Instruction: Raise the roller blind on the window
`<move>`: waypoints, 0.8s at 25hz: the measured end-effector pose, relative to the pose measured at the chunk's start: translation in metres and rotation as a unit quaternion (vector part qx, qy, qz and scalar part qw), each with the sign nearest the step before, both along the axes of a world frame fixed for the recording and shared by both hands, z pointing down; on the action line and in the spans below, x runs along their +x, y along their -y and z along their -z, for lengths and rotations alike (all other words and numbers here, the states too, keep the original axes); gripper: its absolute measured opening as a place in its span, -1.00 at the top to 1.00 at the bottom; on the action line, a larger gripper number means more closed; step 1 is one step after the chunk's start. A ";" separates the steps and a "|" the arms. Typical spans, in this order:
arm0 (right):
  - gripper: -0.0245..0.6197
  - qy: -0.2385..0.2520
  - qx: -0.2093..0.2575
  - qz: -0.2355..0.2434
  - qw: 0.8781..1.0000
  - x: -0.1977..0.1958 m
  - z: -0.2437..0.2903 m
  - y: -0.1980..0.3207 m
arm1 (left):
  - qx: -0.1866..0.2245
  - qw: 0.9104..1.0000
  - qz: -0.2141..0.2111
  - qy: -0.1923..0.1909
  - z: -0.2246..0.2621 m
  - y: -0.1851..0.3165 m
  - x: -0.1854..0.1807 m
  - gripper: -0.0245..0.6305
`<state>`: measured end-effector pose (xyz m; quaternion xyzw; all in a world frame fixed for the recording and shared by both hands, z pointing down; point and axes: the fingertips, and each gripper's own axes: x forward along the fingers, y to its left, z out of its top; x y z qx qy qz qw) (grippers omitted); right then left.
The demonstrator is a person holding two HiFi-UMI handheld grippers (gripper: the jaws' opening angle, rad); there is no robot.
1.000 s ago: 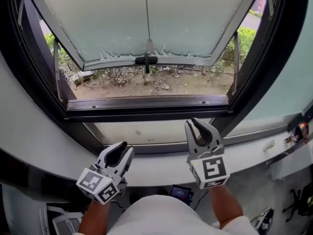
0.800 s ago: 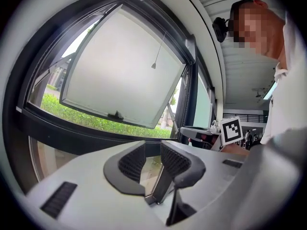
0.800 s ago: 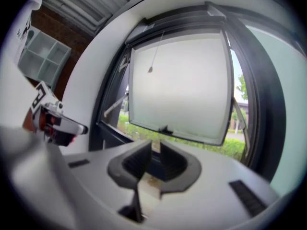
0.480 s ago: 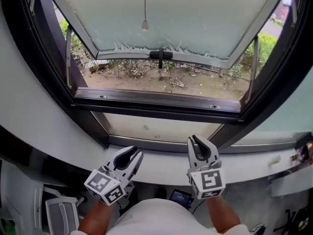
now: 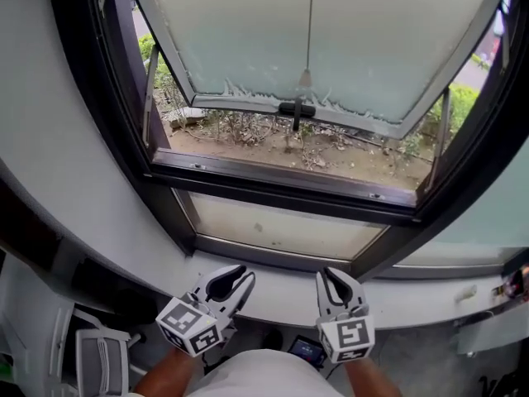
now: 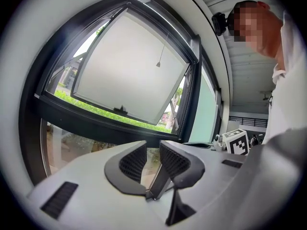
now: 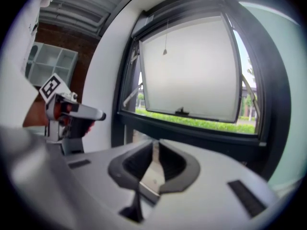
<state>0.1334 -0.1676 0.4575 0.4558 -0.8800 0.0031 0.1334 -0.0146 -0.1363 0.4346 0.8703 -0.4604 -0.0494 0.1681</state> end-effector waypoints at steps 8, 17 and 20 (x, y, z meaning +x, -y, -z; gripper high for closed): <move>0.76 0.009 -0.009 -0.021 1.000 -0.037 -0.008 -0.075 | -0.006 0.999 -0.038 0.001 -0.002 -0.074 -0.023 0.62; 0.76 0.008 -0.018 -0.061 0.998 -0.063 -0.019 -0.166 | -0.012 0.997 -0.079 0.001 -0.014 -0.157 -0.050 0.62; 0.76 0.009 -0.012 -0.072 0.997 -0.066 -0.018 -0.187 | -0.011 0.996 -0.094 0.001 -0.015 -0.176 -0.052 0.62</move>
